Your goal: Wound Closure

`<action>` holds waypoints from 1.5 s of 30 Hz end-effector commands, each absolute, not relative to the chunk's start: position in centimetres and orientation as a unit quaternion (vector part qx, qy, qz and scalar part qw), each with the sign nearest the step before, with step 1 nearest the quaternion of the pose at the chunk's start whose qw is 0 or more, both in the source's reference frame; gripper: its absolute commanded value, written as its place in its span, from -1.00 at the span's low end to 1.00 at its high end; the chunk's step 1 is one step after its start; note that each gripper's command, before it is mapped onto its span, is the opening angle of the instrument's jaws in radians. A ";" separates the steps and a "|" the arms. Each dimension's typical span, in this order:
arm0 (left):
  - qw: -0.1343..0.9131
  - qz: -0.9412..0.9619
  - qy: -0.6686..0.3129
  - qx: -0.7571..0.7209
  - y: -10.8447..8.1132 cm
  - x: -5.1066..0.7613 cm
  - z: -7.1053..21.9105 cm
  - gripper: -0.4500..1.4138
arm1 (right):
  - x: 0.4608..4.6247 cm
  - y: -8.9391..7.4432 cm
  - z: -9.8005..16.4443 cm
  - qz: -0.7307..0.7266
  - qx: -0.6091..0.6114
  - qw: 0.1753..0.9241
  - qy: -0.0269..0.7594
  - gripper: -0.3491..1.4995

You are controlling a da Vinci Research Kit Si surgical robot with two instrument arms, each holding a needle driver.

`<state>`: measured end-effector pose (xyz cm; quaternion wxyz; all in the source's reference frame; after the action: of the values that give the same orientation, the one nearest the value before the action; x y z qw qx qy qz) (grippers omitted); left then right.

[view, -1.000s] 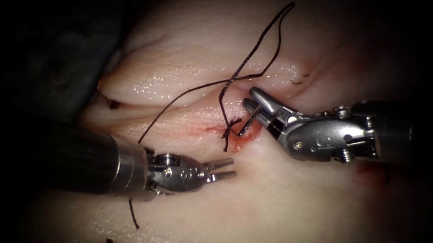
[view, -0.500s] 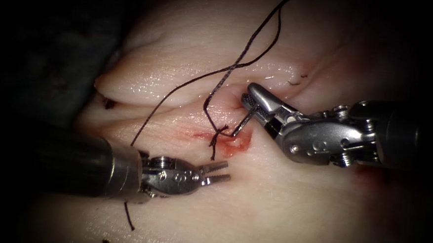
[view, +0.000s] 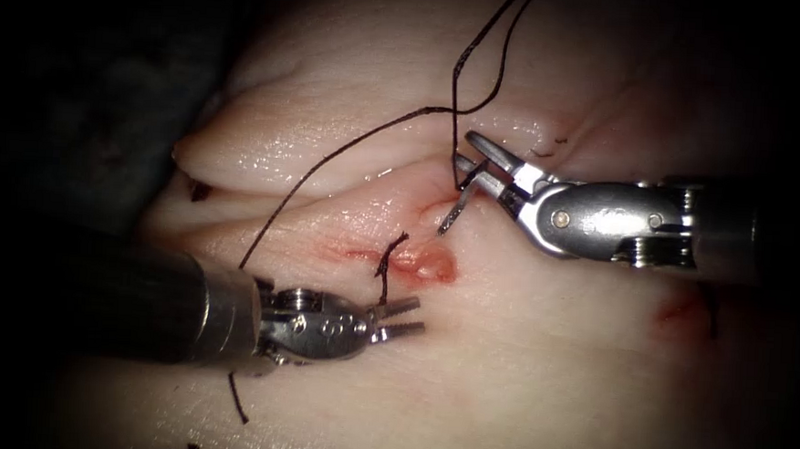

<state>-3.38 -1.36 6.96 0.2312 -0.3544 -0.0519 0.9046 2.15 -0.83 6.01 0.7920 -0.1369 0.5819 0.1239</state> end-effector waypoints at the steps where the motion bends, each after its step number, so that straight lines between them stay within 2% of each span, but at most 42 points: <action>1: 0.231 0.905 -0.053 -0.354 -1.4 -3.43 7.0 -0.32 | 2.23 -0.8 6.1 0.130 -0.126 0.794 0.581 -1.00; 7: 0.231 0.905 -0.053 -0.355 -1.4 -3.42 7.0 -0.32 | 2.30 -0.8 6.2 0.114 -0.088 0.812 0.566 -1.00; 15: 0.230 0.905 -0.053 -0.355 -1.4 -3.41 7.0 -0.32 | 2.39 -1.0 6.2 0.024 -0.110 0.829 0.548 -1.00; 21: 0.228 0.905 -0.056 -0.356 -1.4 -3.36 7.0 -0.32 | 2.48 -1.1 6.2 -0.010 -0.068 0.821 0.567 -1.00; 34: 0.226 0.906 -0.054 -0.355 -1.4 -3.28 7.0 -0.32 | 2.59 -1.3 6.7 0.078 0.046 0.806 0.586 -1.00; 45: 0.226 0.906 -0.053 -0.354 -1.4 -3.28 7.0 -0.33 | 2.45 -1.0 6.4 0.129 0.038 0.796 0.590 -1.00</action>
<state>-3.22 -1.35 6.93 0.2260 -0.3546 -0.0526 0.9058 2.36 -0.96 6.37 0.7967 0.0363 0.5893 0.1290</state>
